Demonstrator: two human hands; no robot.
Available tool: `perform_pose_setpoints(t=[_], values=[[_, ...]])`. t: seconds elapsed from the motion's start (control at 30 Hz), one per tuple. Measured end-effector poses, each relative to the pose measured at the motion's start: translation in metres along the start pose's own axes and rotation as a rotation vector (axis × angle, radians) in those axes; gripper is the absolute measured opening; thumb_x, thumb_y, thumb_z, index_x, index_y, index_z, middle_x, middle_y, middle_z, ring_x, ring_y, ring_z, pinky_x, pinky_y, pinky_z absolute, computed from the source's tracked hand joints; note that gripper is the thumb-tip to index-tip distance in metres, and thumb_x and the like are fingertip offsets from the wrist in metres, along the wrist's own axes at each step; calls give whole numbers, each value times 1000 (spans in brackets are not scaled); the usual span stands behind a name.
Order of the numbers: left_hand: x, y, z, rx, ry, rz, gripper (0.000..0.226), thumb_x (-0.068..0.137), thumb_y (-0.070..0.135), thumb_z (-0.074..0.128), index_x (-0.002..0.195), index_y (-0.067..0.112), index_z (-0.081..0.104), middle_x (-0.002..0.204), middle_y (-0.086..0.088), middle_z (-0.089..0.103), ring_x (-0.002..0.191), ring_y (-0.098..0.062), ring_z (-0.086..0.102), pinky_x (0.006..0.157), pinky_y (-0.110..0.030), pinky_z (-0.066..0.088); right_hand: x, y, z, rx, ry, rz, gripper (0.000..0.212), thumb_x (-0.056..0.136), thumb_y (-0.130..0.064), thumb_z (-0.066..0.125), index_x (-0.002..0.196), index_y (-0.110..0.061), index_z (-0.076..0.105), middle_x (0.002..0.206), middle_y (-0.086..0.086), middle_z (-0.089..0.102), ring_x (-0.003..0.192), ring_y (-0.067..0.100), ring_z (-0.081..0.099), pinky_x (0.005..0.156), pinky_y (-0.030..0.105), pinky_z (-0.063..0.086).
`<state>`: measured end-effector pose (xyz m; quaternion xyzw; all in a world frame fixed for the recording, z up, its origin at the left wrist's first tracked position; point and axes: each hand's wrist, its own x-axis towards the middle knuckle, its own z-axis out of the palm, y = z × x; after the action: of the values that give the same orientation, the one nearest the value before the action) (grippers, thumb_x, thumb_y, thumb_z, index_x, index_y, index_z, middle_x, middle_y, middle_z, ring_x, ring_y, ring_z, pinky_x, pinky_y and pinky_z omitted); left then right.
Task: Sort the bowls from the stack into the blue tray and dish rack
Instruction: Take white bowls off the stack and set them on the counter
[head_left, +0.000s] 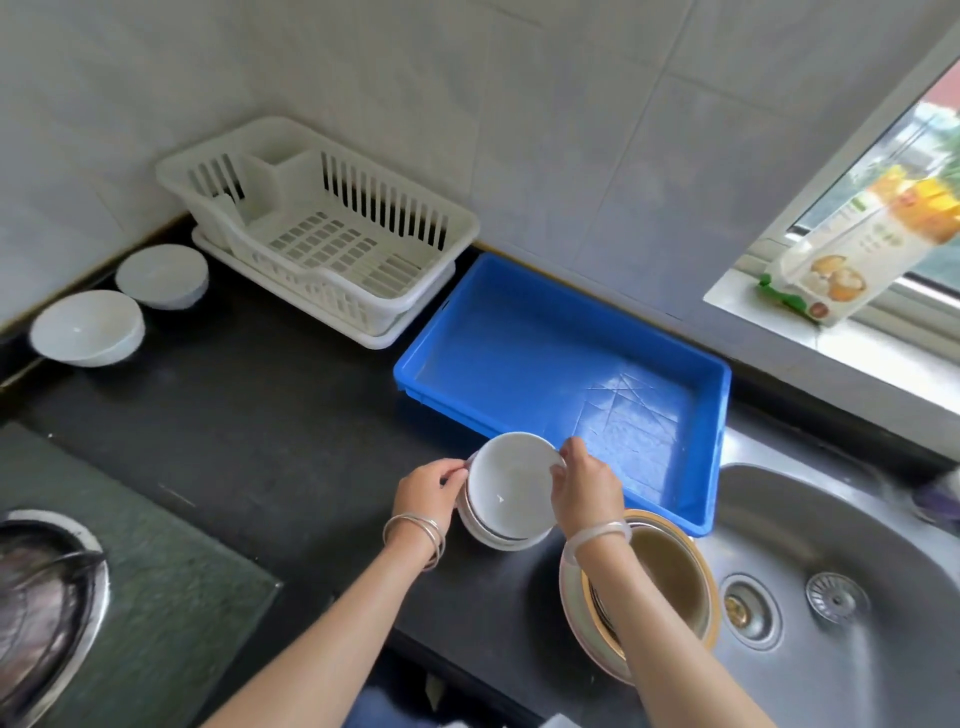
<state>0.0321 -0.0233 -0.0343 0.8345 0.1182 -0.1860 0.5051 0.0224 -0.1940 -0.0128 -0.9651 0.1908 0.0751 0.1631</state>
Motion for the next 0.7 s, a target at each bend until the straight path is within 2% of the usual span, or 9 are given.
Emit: perform_pose_setpoints(t=[0.1,0.2,0.3,0.47,0.7], values=[[1,0,2,40,5,9,24,89,18,55,110,18,66,104,0,70,90,-15,64,87,-31,52,-1,10,-12,92,57,25,14,92,-16,48,103,-9,50,96,19,67,90,39,59,65,32,31],[4,6,6,98,10,12,24,83,20,64,107,18,67,102,2,71,83,-8,58,77,-22,44,-1,18,-25,180,112,62,11,90,-15,53,99,-9,53,96,17,68,88,38,60,66,31,31],[8,13,9,173,21,-23,20,79,20,68,99,18,67,94,1,72,78,-11,58,71,-23,44,-2,22,-34,207,124,87,9,89,-16,54,96,-10,53,94,15,68,83,35,58,66,30,31],[10,23,12,303,77,-32,12,82,13,60,90,17,67,87,1,70,77,-17,62,64,-26,48,-6,27,-37,229,107,138,11,90,-18,53,99,-11,55,99,12,68,81,30,54,68,28,33],[11,34,-5,198,61,-24,12,80,11,60,87,17,69,77,3,68,74,-15,63,63,-26,47,-5,18,-58,280,102,116,22,89,-18,55,109,-15,64,103,9,70,91,27,59,70,24,33]])
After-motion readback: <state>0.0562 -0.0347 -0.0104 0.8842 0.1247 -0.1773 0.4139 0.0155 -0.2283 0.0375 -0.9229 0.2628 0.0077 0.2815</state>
